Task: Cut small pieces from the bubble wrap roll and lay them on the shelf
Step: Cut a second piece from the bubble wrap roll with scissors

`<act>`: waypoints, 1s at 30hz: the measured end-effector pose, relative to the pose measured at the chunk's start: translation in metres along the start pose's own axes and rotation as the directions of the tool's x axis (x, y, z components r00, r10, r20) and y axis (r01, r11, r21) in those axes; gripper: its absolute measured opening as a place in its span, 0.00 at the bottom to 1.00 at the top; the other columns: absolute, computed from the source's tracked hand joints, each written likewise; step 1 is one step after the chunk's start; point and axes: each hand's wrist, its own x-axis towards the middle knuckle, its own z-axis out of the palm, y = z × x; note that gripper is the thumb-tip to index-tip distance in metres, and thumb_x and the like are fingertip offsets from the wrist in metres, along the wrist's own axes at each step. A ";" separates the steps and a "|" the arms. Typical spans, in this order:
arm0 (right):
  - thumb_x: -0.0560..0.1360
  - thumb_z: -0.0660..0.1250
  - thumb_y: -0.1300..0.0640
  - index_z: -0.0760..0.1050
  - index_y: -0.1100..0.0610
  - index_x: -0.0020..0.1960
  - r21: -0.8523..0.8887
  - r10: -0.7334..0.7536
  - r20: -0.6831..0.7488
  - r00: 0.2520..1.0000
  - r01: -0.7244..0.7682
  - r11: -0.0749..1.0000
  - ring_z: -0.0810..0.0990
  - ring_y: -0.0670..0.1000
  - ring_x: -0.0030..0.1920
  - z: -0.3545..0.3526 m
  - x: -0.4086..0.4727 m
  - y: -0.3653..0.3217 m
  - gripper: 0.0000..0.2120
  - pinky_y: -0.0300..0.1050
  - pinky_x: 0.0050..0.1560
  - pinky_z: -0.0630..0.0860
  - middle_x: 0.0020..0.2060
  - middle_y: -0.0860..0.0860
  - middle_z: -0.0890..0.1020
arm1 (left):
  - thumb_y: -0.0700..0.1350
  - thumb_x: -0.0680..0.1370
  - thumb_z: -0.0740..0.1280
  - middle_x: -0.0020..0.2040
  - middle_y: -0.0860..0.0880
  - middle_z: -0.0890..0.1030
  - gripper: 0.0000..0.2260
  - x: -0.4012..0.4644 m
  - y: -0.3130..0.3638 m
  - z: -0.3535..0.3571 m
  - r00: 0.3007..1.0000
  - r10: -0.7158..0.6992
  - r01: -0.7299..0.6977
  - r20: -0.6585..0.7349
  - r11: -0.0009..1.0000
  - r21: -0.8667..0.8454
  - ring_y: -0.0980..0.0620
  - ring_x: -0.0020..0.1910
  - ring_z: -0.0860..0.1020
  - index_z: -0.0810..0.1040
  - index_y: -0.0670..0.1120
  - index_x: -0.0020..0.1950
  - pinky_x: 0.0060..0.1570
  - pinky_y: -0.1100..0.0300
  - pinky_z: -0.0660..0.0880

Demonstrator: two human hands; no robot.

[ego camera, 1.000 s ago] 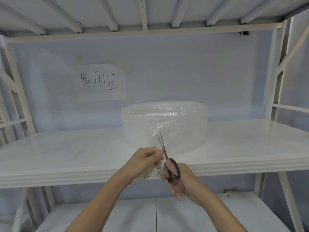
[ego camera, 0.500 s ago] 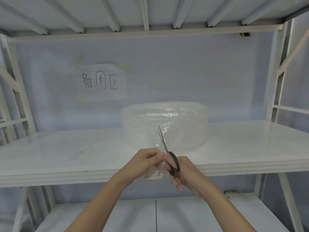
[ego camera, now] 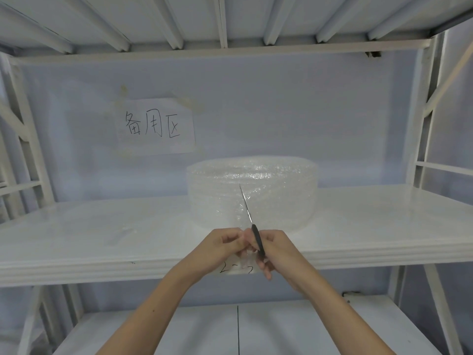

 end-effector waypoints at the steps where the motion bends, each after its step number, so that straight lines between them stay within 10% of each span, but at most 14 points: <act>1: 0.75 0.65 0.42 0.74 0.61 0.37 0.006 0.002 -0.002 1.000 -0.002 1.000 0.68 0.46 0.18 0.000 -0.001 -0.002 0.22 0.37 0.21 0.66 0.20 0.45 0.75 | 0.56 0.77 0.67 0.37 0.54 0.79 0.20 0.000 0.000 0.000 1.000 -0.002 0.002 0.003 1.000 -0.007 0.56 0.38 0.76 0.81 0.38 0.48 0.48 0.62 0.72; 14: 0.68 0.68 0.32 0.73 0.56 0.31 0.076 0.006 0.021 1.000 -0.008 0.997 0.67 0.54 0.25 -0.010 0.012 -0.008 0.26 0.41 0.22 0.66 0.33 0.60 0.72 | 0.46 0.81 0.65 0.34 0.55 0.80 0.13 -0.002 0.001 0.000 0.999 -0.039 0.039 0.005 0.999 0.005 0.56 0.39 0.78 0.80 0.48 0.37 0.49 0.68 0.73; 23: 0.65 0.69 0.34 0.72 0.58 0.33 0.165 -0.025 0.030 0.999 0.020 0.986 0.69 0.49 0.24 -0.015 0.018 -0.030 0.26 0.40 0.21 0.66 0.32 0.53 0.73 | 0.45 0.80 0.67 0.36 0.55 0.81 0.12 -0.005 0.005 0.002 0.998 -0.064 0.064 0.020 0.998 0.025 0.58 0.38 0.77 0.82 0.49 0.37 0.46 0.70 0.72; 30: 0.73 0.68 0.43 0.78 0.62 0.43 0.283 -0.069 -0.293 0.953 0.155 0.947 0.77 0.49 0.27 -0.031 0.013 -0.052 0.20 0.39 0.19 0.71 0.42 0.54 0.80 | 0.41 0.78 0.69 0.41 0.53 0.84 0.07 -0.004 0.004 -0.002 0.994 -0.088 0.087 -0.062 0.996 -0.010 0.56 0.40 0.79 0.84 0.43 0.42 0.47 0.67 0.74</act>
